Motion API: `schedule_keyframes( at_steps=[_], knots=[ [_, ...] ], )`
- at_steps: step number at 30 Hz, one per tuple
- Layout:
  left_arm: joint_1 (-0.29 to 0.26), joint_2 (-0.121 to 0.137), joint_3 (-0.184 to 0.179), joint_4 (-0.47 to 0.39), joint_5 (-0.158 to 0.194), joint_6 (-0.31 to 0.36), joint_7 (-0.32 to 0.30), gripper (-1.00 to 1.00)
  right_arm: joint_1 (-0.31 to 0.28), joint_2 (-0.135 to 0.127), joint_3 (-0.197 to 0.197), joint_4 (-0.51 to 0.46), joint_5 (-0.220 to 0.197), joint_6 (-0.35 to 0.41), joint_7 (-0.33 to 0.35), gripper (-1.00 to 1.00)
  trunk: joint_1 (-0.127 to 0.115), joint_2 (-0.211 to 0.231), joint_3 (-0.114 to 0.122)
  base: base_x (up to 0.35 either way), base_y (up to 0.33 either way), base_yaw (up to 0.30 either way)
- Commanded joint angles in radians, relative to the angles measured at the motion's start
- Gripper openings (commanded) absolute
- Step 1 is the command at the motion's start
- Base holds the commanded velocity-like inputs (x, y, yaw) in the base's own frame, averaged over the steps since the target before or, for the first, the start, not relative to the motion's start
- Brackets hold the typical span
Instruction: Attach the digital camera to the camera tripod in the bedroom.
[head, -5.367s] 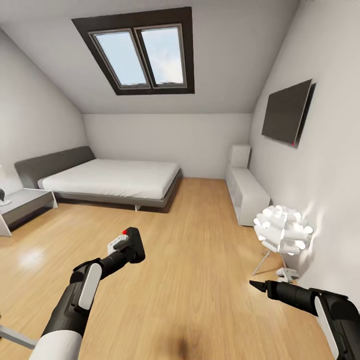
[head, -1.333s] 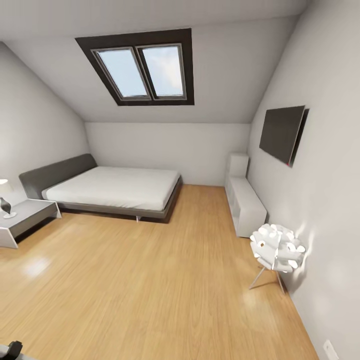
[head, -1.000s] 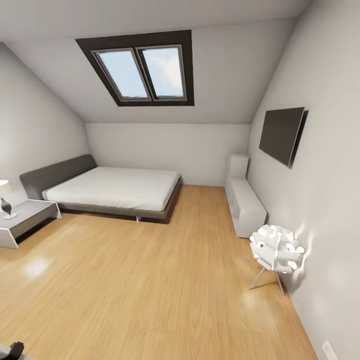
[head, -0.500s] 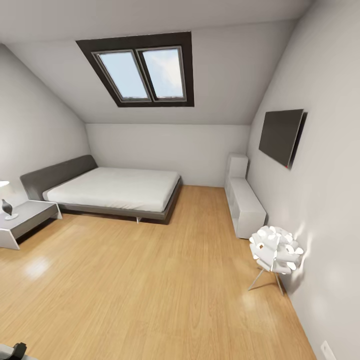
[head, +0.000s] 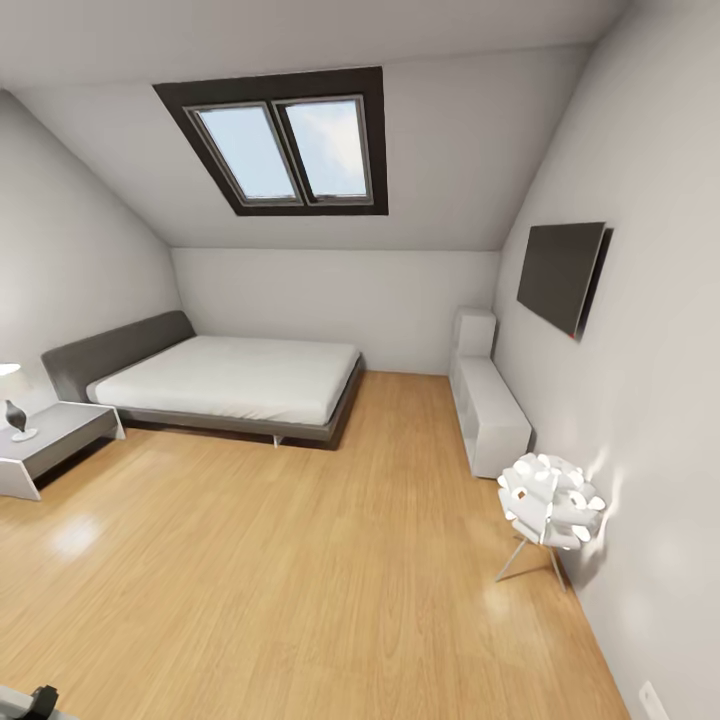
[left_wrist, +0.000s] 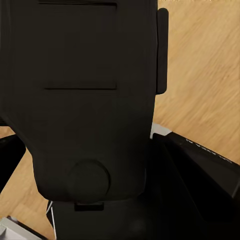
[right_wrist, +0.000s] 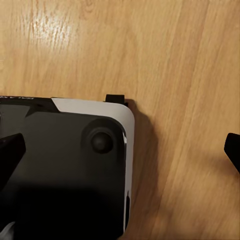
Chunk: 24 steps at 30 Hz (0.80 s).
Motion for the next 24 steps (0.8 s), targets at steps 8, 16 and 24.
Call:
schedule_keyframes(
  at_steps=[8, 16, 24],
  knots=[
    [-0.001, 0.0, -0.001, 0.0, 0.006, -0.002, 0.003, -1.0, -0.002, -0.001, -0.008, 0.003, 0.007, -0.006, 0.002, 1.0, -0.031, 0.055, 0.024, 0.0, 0.0, 0.0],
    [-0.001, 0.0, -0.001, 0.0, 0.006, -0.002, 0.003, -1.0, -0.002, 0.0, -0.008, 0.003, 0.007, -0.006, 0.002, 1.0, -0.061, 0.111, 0.049, 0.0, 0.0, 0.0],
    [-0.001, 0.0, -0.001, 0.0, 0.006, -0.002, 0.003, -1.0, -0.001, 0.0, -0.008, 0.003, 0.007, -0.006, 0.002, 1.0, -0.092, 0.167, 0.074, 0.0, 0.0, 0.0]
  ],
)
